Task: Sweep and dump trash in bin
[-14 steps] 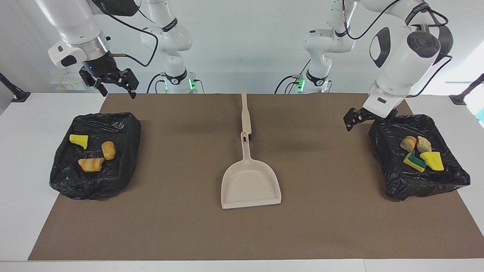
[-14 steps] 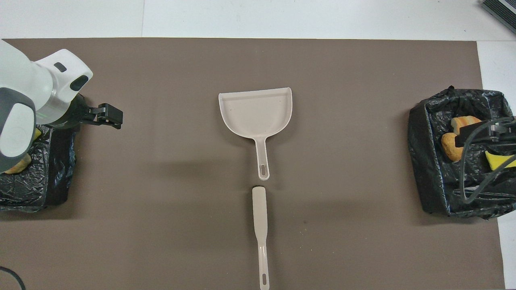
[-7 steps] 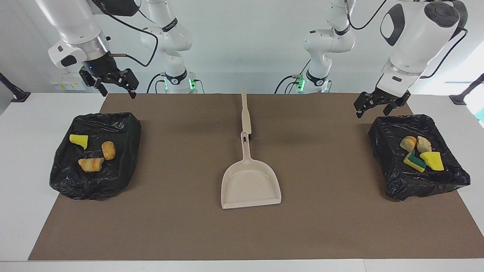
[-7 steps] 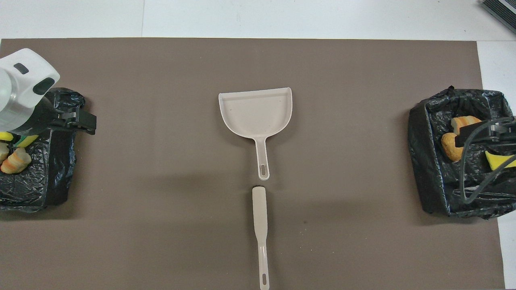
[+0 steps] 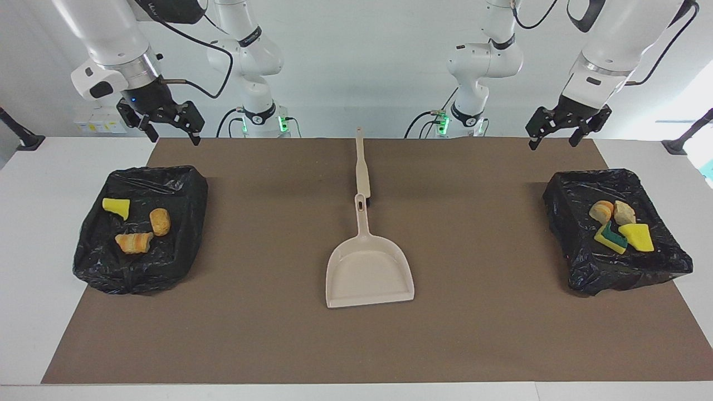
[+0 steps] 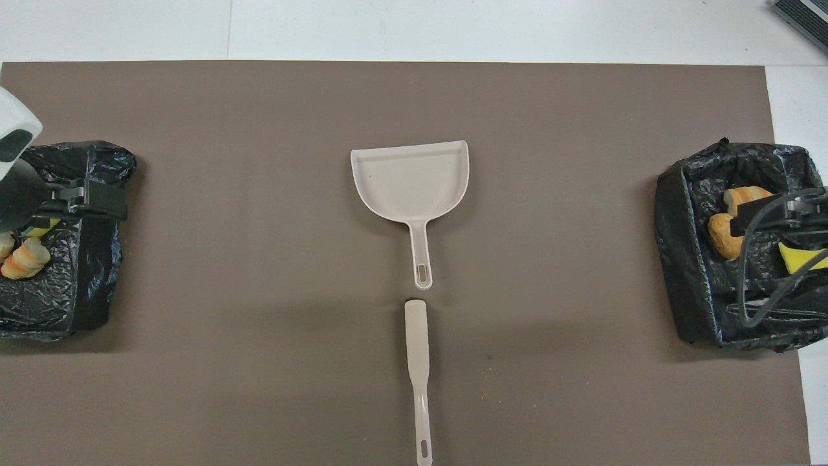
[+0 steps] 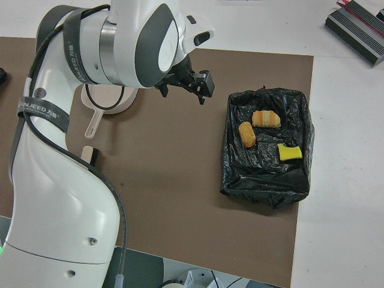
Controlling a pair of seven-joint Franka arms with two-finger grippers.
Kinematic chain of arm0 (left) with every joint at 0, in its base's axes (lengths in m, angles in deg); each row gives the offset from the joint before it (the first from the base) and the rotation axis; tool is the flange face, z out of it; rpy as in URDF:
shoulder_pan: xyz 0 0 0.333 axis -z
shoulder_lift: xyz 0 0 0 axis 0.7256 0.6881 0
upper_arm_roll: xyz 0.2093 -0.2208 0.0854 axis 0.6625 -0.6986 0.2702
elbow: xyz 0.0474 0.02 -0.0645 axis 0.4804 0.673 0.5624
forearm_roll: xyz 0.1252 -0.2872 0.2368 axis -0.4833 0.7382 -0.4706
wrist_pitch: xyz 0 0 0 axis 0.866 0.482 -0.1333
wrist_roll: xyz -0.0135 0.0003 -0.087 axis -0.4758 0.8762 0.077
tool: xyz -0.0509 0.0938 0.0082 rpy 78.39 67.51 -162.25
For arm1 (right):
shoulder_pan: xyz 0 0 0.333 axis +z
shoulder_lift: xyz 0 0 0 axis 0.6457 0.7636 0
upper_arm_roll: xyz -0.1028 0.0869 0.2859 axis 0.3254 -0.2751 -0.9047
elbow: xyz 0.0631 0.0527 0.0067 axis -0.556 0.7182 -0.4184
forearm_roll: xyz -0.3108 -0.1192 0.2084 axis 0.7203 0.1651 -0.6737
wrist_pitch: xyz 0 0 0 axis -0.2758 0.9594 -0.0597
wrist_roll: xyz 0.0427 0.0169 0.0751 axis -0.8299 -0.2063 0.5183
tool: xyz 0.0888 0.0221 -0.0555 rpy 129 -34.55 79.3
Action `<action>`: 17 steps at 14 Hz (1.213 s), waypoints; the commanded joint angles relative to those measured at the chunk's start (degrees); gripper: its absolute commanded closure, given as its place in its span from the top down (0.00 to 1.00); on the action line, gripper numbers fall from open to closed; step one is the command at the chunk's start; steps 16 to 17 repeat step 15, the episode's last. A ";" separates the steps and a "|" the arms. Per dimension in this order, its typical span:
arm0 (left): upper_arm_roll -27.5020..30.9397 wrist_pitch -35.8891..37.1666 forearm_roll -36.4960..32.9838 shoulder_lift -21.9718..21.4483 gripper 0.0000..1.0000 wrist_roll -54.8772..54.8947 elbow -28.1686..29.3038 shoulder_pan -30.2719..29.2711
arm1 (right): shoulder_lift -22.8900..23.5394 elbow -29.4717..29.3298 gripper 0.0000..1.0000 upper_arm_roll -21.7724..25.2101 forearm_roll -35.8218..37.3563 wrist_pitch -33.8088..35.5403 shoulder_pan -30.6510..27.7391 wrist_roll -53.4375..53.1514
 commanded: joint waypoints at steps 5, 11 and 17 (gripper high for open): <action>-0.27 -0.67 1.43 -2.03 1.00 2.14 0.27 -1.00 | -1.15 1.33 1.00 -0.16 -0.77 -0.32 -0.42 -0.24; 0.17 -0.94 2.40 -2.56 1.00 2.58 0.54 -1.09 | -1.15 1.33 1.00 -0.16 -0.77 -0.14 -0.42 -0.15; 0.17 -1.12 2.40 -2.56 1.00 2.23 0.54 -1.09 | -1.15 1.33 1.00 -0.16 -0.77 -0.05 -0.42 -0.15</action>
